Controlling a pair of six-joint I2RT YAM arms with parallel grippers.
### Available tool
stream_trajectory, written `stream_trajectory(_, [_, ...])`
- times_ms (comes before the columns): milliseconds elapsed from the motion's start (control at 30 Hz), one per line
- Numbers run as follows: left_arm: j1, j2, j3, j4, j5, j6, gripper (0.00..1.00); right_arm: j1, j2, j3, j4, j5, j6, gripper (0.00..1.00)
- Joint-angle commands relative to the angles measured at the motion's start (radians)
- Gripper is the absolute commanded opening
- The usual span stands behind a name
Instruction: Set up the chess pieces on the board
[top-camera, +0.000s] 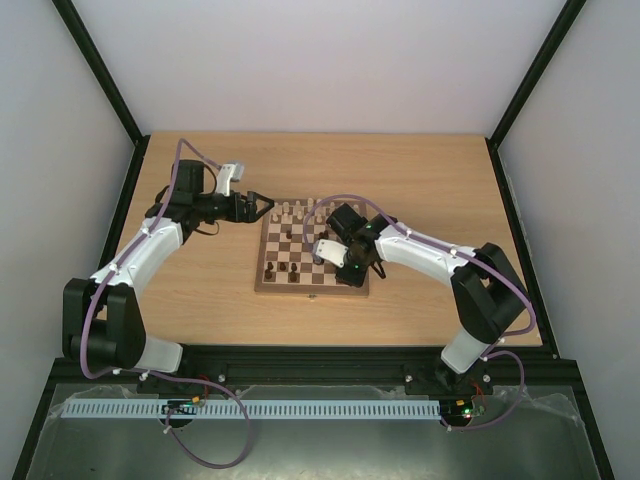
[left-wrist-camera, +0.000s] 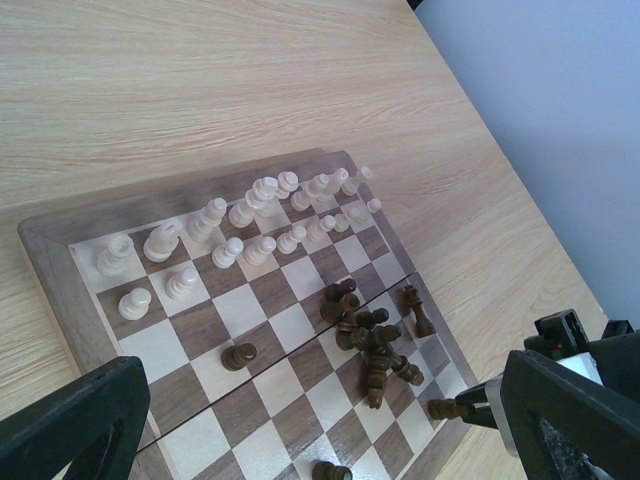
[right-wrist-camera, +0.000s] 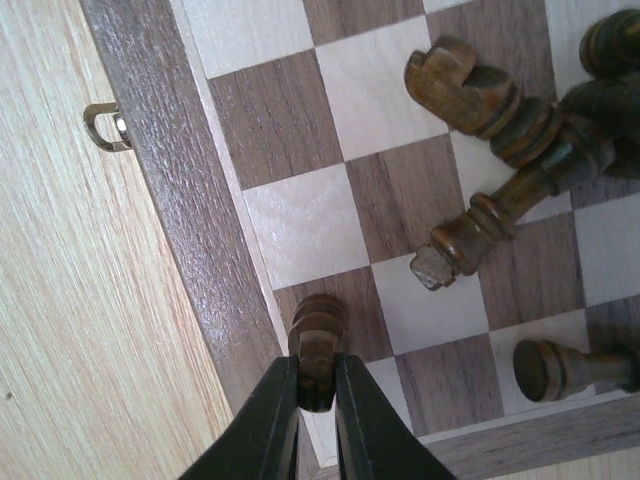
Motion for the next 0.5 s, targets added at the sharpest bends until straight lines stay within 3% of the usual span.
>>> stream_trajectory(0, [0.003, -0.005, -0.014, 0.016, 0.023, 0.006, 0.99, 0.001, 0.0, -0.026, -0.061, 0.014, 0.004, 0.14])
stream_trajectory(233, [0.003, -0.011, -0.011, 0.006, 0.017, 0.014, 0.99, -0.001, -0.058, 0.013, -0.101, 0.004, -0.001, 0.38])
stream_trajectory(367, [0.003, -0.013, 0.003, -0.008, -0.023, 0.022, 0.99, -0.007, -0.119, 0.03, -0.149, -0.013, -0.028, 0.42])
stream_trajectory(467, [0.01, -0.016, 0.014, -0.014, -0.038, 0.028, 0.99, -0.035, -0.141, 0.035, -0.122, 0.003, 0.047, 0.41])
